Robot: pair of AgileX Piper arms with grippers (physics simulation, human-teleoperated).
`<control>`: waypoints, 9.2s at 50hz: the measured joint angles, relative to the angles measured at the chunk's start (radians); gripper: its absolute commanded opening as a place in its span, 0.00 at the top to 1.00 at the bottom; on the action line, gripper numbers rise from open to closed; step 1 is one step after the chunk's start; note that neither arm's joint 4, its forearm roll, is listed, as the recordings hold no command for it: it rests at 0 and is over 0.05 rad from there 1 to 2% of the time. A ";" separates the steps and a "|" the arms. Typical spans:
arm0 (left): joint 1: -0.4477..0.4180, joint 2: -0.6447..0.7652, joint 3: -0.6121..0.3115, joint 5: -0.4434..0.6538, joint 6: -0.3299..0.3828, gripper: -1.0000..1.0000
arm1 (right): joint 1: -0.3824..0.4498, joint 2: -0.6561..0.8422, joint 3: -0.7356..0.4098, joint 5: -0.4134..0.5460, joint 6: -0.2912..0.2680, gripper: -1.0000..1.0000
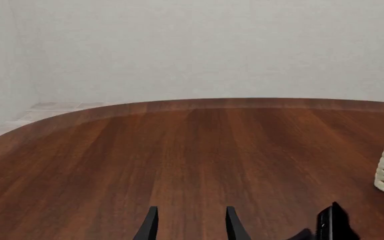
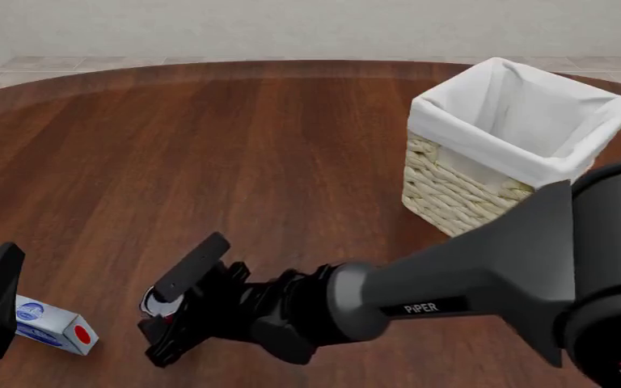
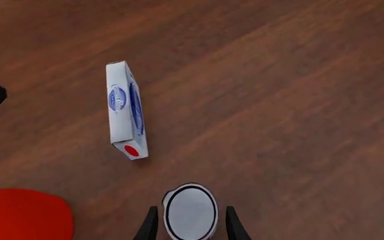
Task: Pick up the tomato sauce, and put it in the basket.
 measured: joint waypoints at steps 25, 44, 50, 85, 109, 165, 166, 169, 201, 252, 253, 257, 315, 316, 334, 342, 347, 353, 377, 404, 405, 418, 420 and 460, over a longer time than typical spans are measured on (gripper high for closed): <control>0.000 0.000 0.000 0.000 0.000 0.00 | 0.019 0.042 -0.013 -0.017 0.015 1.00; 0.000 0.000 0.000 0.000 0.000 0.00 | 0.030 -0.052 0.033 0.001 -0.004 1.00; 0.000 0.000 0.000 0.000 0.000 0.00 | 0.025 -0.095 0.049 0.013 -0.013 1.00; 0.000 0.000 0.000 0.000 0.000 0.00 | -0.018 -0.342 0.109 0.108 -0.090 1.00; 0.000 0.000 0.000 0.000 0.000 0.00 | -0.056 -0.511 0.146 0.169 -0.130 1.00; 0.000 0.000 0.000 0.000 0.000 0.00 | -0.234 -0.840 0.145 0.361 -0.220 1.00; 0.000 0.000 0.000 0.000 0.000 0.00 | -0.237 -0.845 0.143 0.366 -0.221 1.00; 0.000 0.000 0.000 0.000 0.000 0.00 | -0.245 -0.859 0.136 0.378 -0.225 1.00; 0.000 0.000 0.000 0.000 0.000 0.00 | -0.359 -0.943 0.103 0.468 -0.265 1.00; 0.000 0.000 0.000 0.000 0.000 0.00 | -0.623 -0.995 0.124 0.477 -0.307 1.00; 0.000 0.000 0.000 0.000 0.000 0.00 | -0.629 -0.993 0.123 0.477 -0.309 1.00; 0.000 0.000 0.000 0.000 0.000 0.00 | -0.654 -0.987 0.118 0.475 -0.317 1.00; 0.000 0.000 0.000 0.000 0.000 0.00 | -0.933 -0.897 0.126 0.378 -0.343 1.00; 0.000 0.000 0.000 0.000 0.000 0.00 | -0.937 -0.895 0.127 0.375 -0.343 1.00; 0.000 0.000 0.000 0.000 0.000 0.00 | -1.004 -0.838 0.135 0.324 -0.337 1.00; 0.000 0.000 0.000 0.000 0.000 0.00 | -1.029 -0.800 0.124 0.305 -0.333 1.00; 0.000 0.000 0.000 0.000 0.000 0.00 | -1.045 -0.777 0.114 0.297 -0.329 1.00; 0.000 0.000 0.000 0.000 0.000 0.00 | -1.062 -0.748 0.104 0.287 -0.321 1.00; 0.000 0.000 0.000 0.000 0.000 0.00 | -1.133 -0.616 0.074 0.238 -0.290 1.00; 0.000 0.000 0.000 0.000 0.000 0.00 | -1.176 -0.519 0.085 0.198 -0.279 1.00; 0.000 0.000 0.000 0.000 0.000 0.00 | -1.176 -0.517 0.086 0.197 -0.278 1.00; 0.000 0.000 0.000 0.000 0.000 0.00 | -1.177 -0.506 0.095 0.190 -0.277 1.00; 0.000 0.000 0.000 0.000 0.000 0.00 | -1.177 -0.506 0.095 0.190 -0.277 1.00; 0.000 0.000 0.000 0.000 0.000 0.00 | -1.172 -0.604 0.113 0.242 -0.280 0.00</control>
